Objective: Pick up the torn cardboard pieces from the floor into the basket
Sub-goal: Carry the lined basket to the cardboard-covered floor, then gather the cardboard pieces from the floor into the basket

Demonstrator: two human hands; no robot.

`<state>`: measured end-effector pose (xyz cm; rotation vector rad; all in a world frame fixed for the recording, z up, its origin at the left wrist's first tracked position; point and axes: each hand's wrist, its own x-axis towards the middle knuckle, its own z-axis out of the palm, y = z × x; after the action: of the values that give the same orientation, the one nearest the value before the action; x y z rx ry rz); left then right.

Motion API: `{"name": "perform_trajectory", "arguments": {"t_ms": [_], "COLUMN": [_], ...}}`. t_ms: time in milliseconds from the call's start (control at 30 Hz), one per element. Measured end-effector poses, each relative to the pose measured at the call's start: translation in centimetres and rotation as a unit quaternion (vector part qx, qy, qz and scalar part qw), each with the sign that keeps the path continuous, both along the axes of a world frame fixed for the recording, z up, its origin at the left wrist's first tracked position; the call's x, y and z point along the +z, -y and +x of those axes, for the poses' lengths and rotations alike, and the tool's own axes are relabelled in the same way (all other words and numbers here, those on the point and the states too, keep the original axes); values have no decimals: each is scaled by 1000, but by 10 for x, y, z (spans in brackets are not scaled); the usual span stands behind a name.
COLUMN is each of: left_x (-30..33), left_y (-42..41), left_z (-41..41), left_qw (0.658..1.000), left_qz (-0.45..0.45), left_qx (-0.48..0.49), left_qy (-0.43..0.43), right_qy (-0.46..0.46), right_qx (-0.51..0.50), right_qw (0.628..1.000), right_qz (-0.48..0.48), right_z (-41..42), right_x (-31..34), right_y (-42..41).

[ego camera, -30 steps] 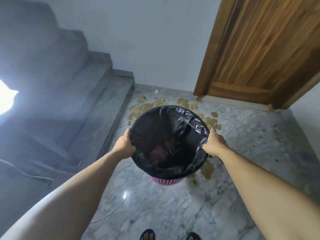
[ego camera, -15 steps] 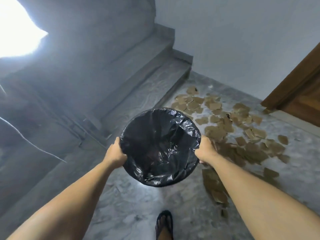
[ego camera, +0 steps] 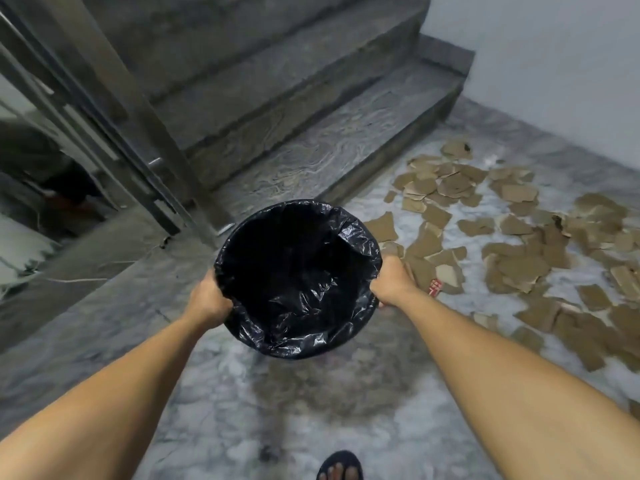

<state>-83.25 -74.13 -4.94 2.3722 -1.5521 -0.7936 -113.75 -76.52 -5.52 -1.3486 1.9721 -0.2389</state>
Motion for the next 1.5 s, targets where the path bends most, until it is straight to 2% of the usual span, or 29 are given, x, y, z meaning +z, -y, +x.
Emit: {"name": "perform_trajectory", "arguments": {"t_ms": [167, 333, 433, 500, 567, 733, 833, 967, 1100, 1300, 1433, 1500], "left_x": [-51, -68, -66, -59, -47, -13, -1, -7, -48, -167, -234, -261], "left_y": [-3, -1, -8, -15, -24, -57, -84, -112, -120, -124, -127, -127], "left_z": [10, 8, -18, -47, -82, -167, -217, -272, -332, -409, -453, -469], "left_qw": [997, 994, 985, 978, 977, 977, 973, 959, 931, 906, 894, 892], "left_qz": [-34, -33, -43, -68, -98, -162, -139, -38, 22, 111, 124, 116], "left_qx": [59, 75, 86, 55, 6, -109, -174, -272, -356, -405, -428, -434], "left_qy": [26, 79, 143, 187, 188, 82, 61, 67, 81, 50, 46, 53], "right_qy": [45, 100, 104, 91, 84, 66, 49, 29, 15, -7, -28, -59], "right_qx": [2, 53, 73, 74, 70, 58, 50, 16, -22, -70, -25, 51], "right_qw": [998, 991, 987, 988, 990, 994, 996, 999, 999, 993, 990, 990], "right_qz": [-49, -72, -98, -104, -90, -62, -47, 0, 27, 98, 134, 116], "right_z": [8, 0, -19, -38, -62, -136, -183, -249, -303, -360, -373, -365], "right_x": [-53, -66, -67, -69, -68, -52, -51, -63, -100, -192, -238, -260], "right_y": [11, 18, 6, -10, -30, -92, -131, -176, -206, -263, -299, -308]}}
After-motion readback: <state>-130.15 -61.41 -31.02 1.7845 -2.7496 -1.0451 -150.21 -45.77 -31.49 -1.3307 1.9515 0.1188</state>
